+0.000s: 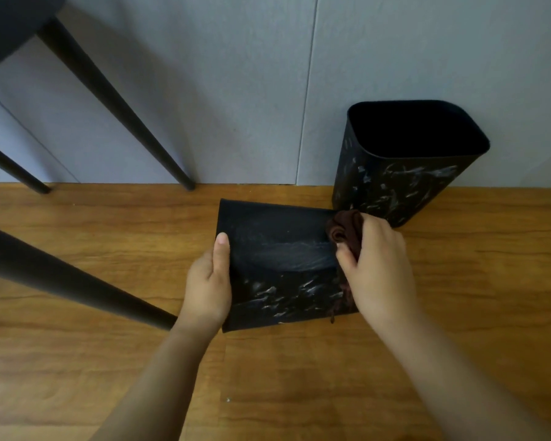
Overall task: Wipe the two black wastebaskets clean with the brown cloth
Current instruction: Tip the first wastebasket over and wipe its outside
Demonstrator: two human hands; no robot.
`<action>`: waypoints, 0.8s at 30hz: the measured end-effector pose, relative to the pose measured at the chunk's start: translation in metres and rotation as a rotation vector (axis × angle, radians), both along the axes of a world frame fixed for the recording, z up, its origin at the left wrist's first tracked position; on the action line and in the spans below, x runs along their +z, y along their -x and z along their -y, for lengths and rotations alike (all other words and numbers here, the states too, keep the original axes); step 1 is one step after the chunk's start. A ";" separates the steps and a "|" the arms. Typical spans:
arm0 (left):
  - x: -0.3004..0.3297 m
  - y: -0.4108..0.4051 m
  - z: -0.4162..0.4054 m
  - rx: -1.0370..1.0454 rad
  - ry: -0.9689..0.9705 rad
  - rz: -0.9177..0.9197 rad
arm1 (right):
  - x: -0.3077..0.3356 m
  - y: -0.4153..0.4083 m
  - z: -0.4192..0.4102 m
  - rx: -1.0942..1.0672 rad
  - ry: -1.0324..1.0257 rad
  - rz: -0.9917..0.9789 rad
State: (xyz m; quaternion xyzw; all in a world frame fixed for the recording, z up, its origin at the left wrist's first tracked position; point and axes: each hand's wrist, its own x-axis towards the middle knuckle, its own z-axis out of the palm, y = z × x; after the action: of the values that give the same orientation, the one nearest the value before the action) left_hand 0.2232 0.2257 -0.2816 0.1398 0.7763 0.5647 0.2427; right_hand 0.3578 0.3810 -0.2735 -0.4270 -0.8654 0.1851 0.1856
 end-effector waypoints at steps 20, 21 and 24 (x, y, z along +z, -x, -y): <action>0.000 0.018 -0.012 0.014 -0.018 0.022 | -0.013 0.018 0.034 0.415 -0.206 -0.009; 0.002 0.020 -0.014 0.019 -0.003 0.030 | -0.015 0.012 0.028 0.313 -0.175 -0.032; 0.003 0.022 -0.015 -0.004 -0.039 0.048 | -0.019 0.003 0.011 0.086 -0.073 -0.130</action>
State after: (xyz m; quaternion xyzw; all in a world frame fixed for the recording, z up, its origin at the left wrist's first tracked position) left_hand 0.2012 0.2406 -0.2782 0.1324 0.7587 0.5826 0.2596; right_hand 0.3546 0.3703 -0.2929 -0.3694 -0.8753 0.1885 0.2488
